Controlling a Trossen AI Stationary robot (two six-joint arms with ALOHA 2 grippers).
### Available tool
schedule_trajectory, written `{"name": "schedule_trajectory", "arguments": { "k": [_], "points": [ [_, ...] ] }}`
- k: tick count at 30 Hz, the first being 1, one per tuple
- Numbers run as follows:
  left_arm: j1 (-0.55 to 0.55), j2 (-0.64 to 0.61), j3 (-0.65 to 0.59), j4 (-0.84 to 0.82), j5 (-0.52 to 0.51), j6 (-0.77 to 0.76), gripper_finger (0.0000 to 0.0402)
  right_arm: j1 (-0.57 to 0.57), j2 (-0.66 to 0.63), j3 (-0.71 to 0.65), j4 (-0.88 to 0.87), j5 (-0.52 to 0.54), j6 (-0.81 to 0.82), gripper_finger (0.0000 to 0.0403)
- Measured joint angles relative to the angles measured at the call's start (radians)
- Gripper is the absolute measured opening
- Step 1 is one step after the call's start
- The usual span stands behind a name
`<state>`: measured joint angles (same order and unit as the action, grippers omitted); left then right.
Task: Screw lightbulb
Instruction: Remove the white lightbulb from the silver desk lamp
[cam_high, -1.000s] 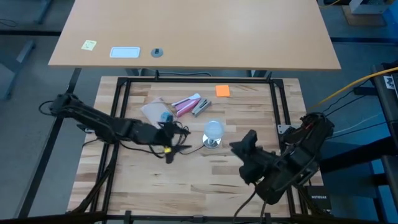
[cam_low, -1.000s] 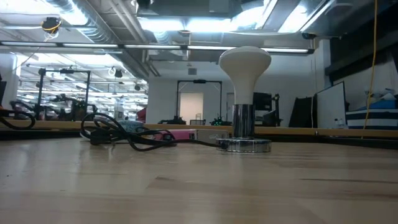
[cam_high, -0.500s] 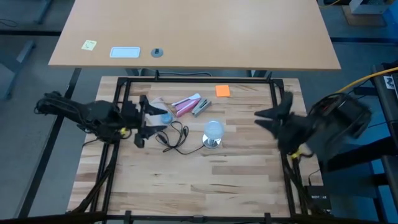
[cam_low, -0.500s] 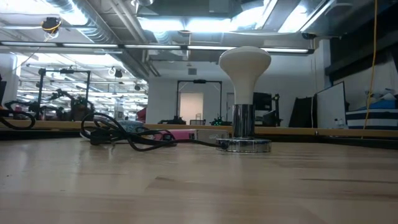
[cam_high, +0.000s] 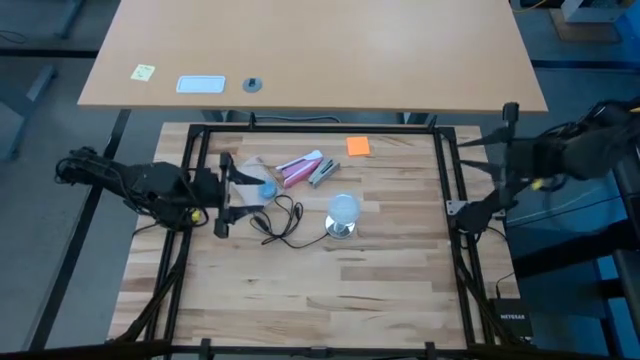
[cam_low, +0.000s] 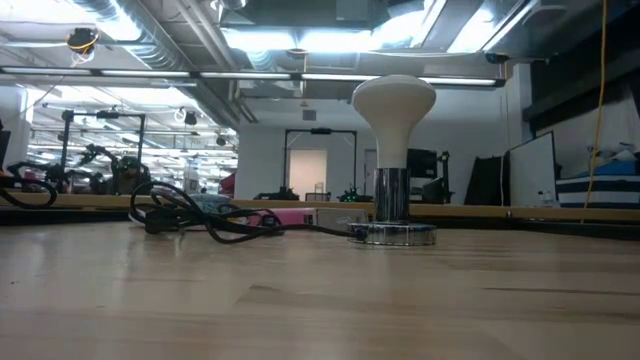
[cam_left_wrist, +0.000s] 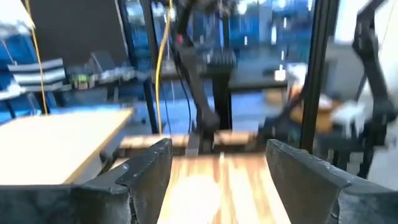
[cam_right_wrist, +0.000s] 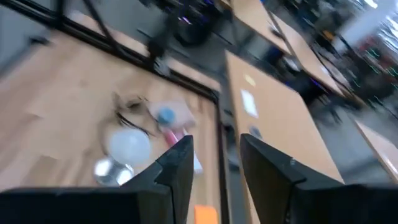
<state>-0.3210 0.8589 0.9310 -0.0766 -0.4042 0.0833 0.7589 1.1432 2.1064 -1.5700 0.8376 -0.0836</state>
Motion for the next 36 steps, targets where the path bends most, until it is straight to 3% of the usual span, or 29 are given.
{"name": "schedule_trajectory", "arguments": {
  "k": [5,8,14,19,26,31,36],
  "points": [
    [0.019,0.000,-0.025,-0.095,0.000,-0.043,0.0252,0.000,-0.148,-0.405,0.014,0.138,0.245,0.0136],
    [0.029,0.002,-0.068,-0.094,0.000,-0.098,0.0252,0.000,-0.213,-0.689,0.126,0.190,0.384,0.0136],
    [0.055,0.082,-0.202,0.117,0.001,-0.092,0.0252,0.000,-0.254,-1.196,0.585,0.250,0.445,0.0136],
    [0.072,0.181,-0.258,0.181,0.000,-0.082,0.0252,0.000,-0.176,-1.479,1.028,0.234,0.442,0.0136],
    [0.073,0.320,-0.270,0.167,0.000,-0.233,0.0252,0.000,-0.009,-1.620,1.505,0.174,0.453,0.0136],
    [0.081,0.405,-0.270,0.210,0.000,-0.271,0.0252,0.000,0.081,-1.622,1.529,0.260,0.453,0.0136],
    [0.082,0.478,-0.270,0.251,-0.002,-0.321,0.0252,-0.015,0.132,-1.622,1.578,0.269,0.498,0.0136]
  ]
}}
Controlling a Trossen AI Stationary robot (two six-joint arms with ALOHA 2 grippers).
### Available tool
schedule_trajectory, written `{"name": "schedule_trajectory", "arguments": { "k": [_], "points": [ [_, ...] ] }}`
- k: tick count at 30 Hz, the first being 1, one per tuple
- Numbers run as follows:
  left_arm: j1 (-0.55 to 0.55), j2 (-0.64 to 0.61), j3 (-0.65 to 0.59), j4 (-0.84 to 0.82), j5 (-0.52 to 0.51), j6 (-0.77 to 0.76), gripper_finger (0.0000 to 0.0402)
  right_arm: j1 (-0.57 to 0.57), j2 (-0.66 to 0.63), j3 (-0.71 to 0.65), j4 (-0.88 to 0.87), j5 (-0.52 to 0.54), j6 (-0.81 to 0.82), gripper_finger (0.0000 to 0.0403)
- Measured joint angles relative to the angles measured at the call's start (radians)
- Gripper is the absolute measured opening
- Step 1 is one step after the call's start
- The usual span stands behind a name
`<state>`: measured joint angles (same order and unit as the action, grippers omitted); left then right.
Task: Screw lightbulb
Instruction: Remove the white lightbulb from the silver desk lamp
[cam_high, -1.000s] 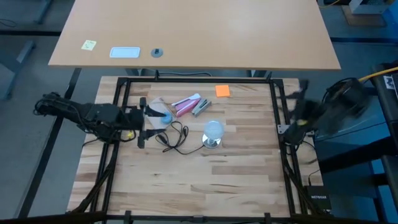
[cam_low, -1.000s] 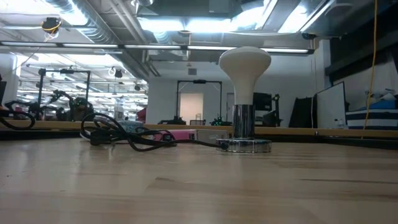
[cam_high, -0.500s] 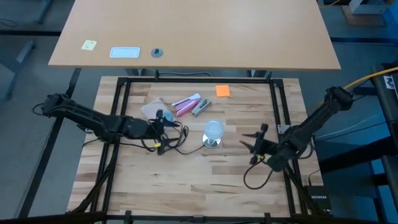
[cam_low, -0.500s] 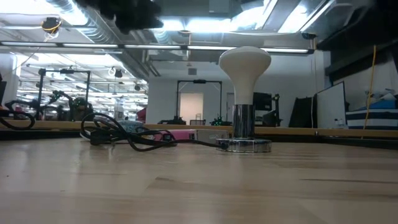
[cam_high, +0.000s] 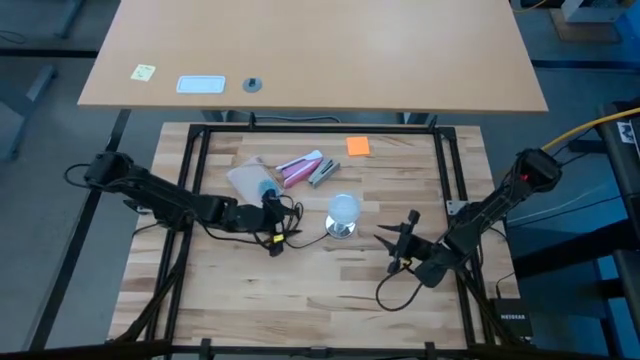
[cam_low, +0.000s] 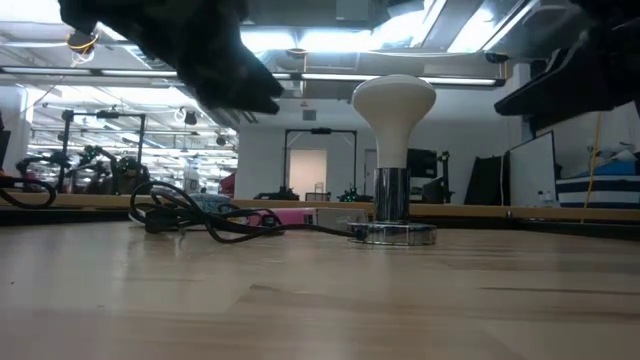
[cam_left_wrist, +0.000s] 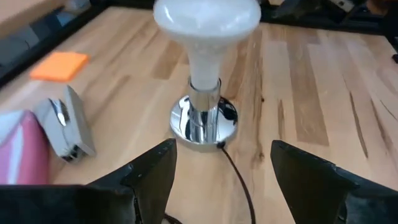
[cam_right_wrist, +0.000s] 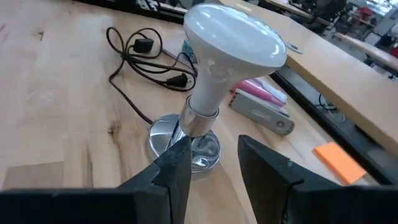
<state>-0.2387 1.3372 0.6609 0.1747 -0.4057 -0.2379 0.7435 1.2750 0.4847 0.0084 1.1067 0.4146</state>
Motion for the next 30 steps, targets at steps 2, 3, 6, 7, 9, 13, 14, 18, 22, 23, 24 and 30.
{"name": "schedule_trajectory", "arguments": {
  "k": [2,3,6,7,9,13,14,18,22,23,24,30],
  "points": [
    [0.003,0.028,0.000,0.005,0.002,-0.045,0.0252,-0.021,0.013,0.000,0.035,-0.009,0.022,0.0136],
    [0.003,0.041,0.000,0.004,0.002,-0.073,0.0252,-0.040,0.022,0.001,0.060,-0.017,0.033,0.0136],
    [0.005,0.079,0.000,0.007,0.000,-0.169,0.0252,-0.095,0.044,0.000,0.105,-0.075,0.053,0.0136],
    [0.005,0.091,0.000,0.015,0.000,-0.195,0.0252,-0.116,0.048,0.001,0.121,-0.109,0.052,0.0136],
    [0.005,0.111,0.000,0.047,0.001,-0.233,0.0252,-0.152,0.054,0.001,0.126,-0.190,0.052,0.0136],
    [0.005,0.121,0.000,0.071,0.002,-0.248,0.0252,-0.219,0.055,0.001,0.125,-0.339,0.045,0.0136],
    [0.005,0.121,0.000,0.072,0.002,-0.246,0.0252,-0.233,0.055,0.001,0.124,-0.366,0.032,0.0136],
    [0.005,0.121,0.000,0.070,0.002,-0.230,0.0252,-0.285,0.055,0.001,0.124,-0.453,0.023,0.0136],
    [0.005,0.121,0.000,0.070,0.002,-0.222,0.0252,-0.335,0.055,0.001,0.124,-0.513,0.022,0.0149],
    [0.005,0.121,0.000,0.070,0.002,-0.217,0.0252,-0.348,0.055,0.001,0.124,-0.528,0.022,0.0157],
    [0.005,0.121,0.000,0.069,0.002,-0.208,0.0252,-0.361,0.055,0.001,0.124,-0.537,0.022,0.0166],
    [0.005,0.121,0.000,0.069,0.002,-0.182,0.0252,-0.424,0.055,0.001,0.122,-0.550,0.024,0.0231]
  ]
}}
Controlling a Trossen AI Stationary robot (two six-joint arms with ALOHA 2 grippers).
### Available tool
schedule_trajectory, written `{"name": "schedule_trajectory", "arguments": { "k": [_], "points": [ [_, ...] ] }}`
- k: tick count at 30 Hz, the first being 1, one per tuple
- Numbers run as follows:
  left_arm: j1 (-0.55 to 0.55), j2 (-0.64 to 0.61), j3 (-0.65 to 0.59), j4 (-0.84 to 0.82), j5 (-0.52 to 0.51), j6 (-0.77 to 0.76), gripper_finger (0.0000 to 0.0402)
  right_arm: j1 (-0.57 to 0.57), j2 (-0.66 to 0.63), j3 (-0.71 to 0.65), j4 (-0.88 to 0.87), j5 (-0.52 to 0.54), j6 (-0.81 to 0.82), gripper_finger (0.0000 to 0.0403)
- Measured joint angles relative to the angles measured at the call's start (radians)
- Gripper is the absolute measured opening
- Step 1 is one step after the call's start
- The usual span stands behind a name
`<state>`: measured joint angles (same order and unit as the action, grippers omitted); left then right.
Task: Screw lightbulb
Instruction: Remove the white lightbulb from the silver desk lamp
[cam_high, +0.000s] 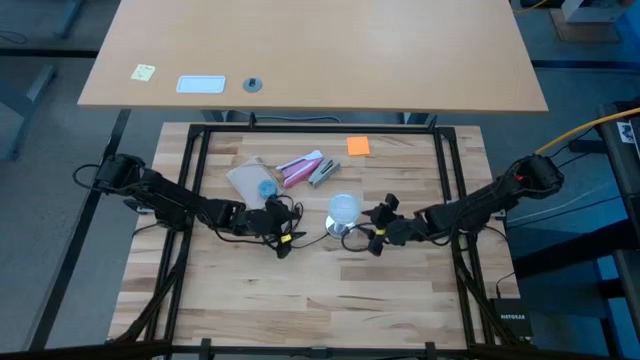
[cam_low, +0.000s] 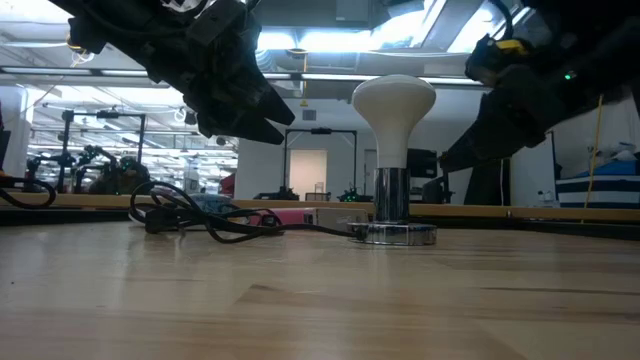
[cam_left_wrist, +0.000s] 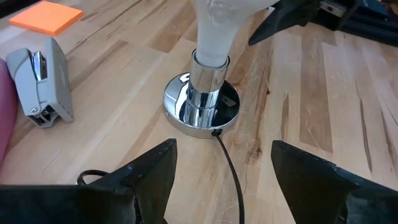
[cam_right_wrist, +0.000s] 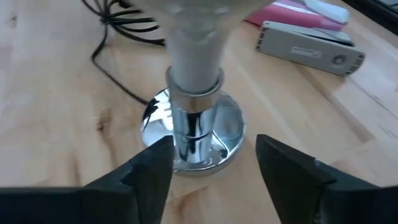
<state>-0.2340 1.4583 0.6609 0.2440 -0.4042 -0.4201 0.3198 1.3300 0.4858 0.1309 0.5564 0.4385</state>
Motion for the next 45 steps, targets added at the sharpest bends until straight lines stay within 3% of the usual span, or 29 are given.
{"name": "schedule_trajectory", "arguments": {
  "k": [7,15,19,29,39,45],
  "points": [
    [0.002,0.067,0.001,0.127,-0.002,0.015,0.0252,-0.013,0.000,0.000,-0.001,-0.004,-0.002,0.0245],
    [0.035,0.295,0.001,0.611,-0.003,0.096,0.0252,-0.013,0.000,0.000,-0.004,-0.030,-0.024,0.0228],
    [0.070,0.396,0.015,0.757,-0.005,0.120,0.0252,-0.013,0.000,0.000,-0.005,-0.049,-0.025,0.0225],
    [0.127,0.540,0.154,0.789,0.043,0.197,0.0252,-0.013,0.105,-0.001,0.012,-0.056,-0.025,0.0225],
    [0.161,0.565,0.201,0.784,0.063,0.214,0.0250,-0.013,0.232,-0.001,0.155,-0.062,-0.025,0.0225],
    [0.160,0.565,0.201,0.768,0.064,0.213,0.0221,-0.013,0.240,-0.001,0.159,-0.011,-0.025,0.0225]
  ]
}}
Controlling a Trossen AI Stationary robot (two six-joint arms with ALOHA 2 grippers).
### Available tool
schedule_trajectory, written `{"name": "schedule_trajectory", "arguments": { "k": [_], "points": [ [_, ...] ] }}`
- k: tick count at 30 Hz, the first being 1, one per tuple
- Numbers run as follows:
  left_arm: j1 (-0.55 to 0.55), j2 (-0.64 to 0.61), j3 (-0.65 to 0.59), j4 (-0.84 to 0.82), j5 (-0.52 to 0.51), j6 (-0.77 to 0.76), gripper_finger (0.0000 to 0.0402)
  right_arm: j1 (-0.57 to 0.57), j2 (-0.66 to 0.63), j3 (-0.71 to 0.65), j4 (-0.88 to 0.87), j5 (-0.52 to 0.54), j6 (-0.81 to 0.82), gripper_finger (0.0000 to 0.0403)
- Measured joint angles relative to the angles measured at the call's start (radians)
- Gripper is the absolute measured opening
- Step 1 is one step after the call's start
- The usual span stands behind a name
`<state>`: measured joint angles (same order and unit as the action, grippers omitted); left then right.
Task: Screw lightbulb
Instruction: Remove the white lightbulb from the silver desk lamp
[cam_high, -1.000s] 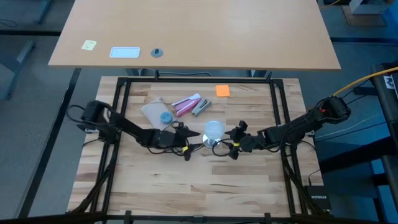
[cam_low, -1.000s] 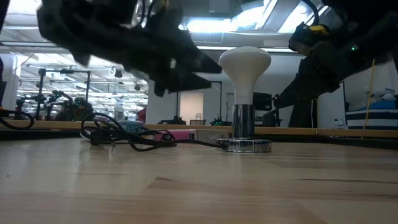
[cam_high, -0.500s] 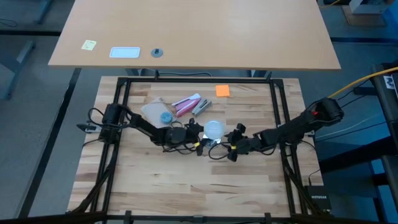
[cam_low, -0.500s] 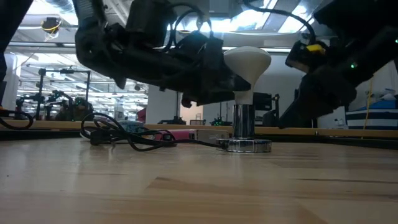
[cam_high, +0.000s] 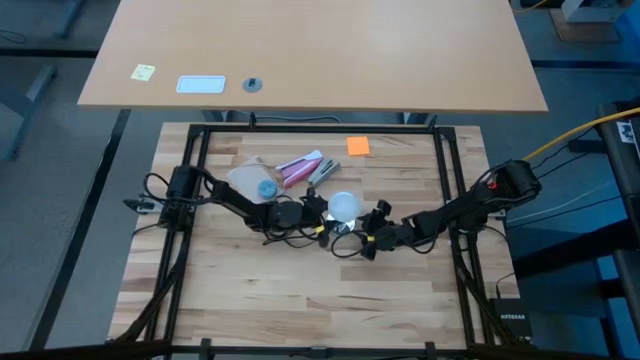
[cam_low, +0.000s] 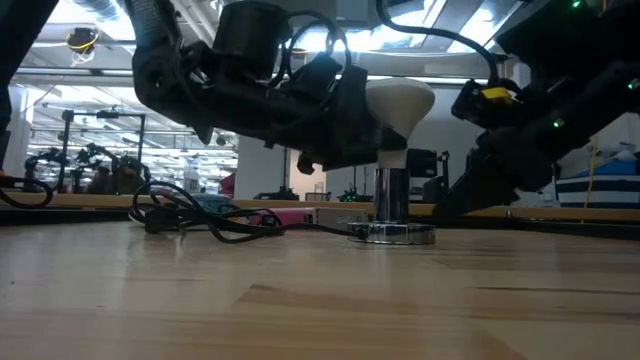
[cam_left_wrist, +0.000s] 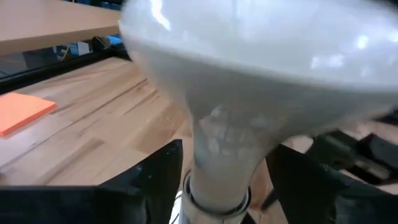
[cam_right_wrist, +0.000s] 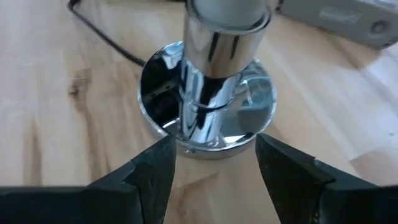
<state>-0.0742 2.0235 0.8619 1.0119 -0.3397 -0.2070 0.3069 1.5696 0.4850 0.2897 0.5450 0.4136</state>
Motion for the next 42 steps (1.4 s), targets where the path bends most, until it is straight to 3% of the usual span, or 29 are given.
{"name": "schedule_trajectory", "arguments": {
  "k": [8,12,20,24,27,42],
  "points": [
    [0.000,0.000,0.000,-0.027,0.012,0.006,0.0150,0.000,0.000,0.000,0.008,0.049,0.006,0.0225],
    [0.001,0.000,0.000,-0.031,0.024,0.009,0.0135,0.000,0.000,0.000,0.008,0.048,0.008,0.0225],
    [0.000,0.000,0.001,-0.045,0.028,0.005,0.0173,-0.001,0.000,0.000,0.087,0.070,-0.067,0.0225],
    [0.000,0.000,0.000,-0.064,0.028,0.005,0.0185,-0.022,0.000,0.001,0.143,-0.016,-0.106,0.0225],
    [0.000,0.000,0.000,-0.067,0.028,0.005,0.0189,-0.042,0.000,0.001,0.158,-0.058,-0.108,0.0225],
    [0.005,0.000,0.048,-0.093,0.045,0.053,0.0191,-0.052,0.000,0.001,0.185,-0.067,-0.108,0.0225]
  ]
}}
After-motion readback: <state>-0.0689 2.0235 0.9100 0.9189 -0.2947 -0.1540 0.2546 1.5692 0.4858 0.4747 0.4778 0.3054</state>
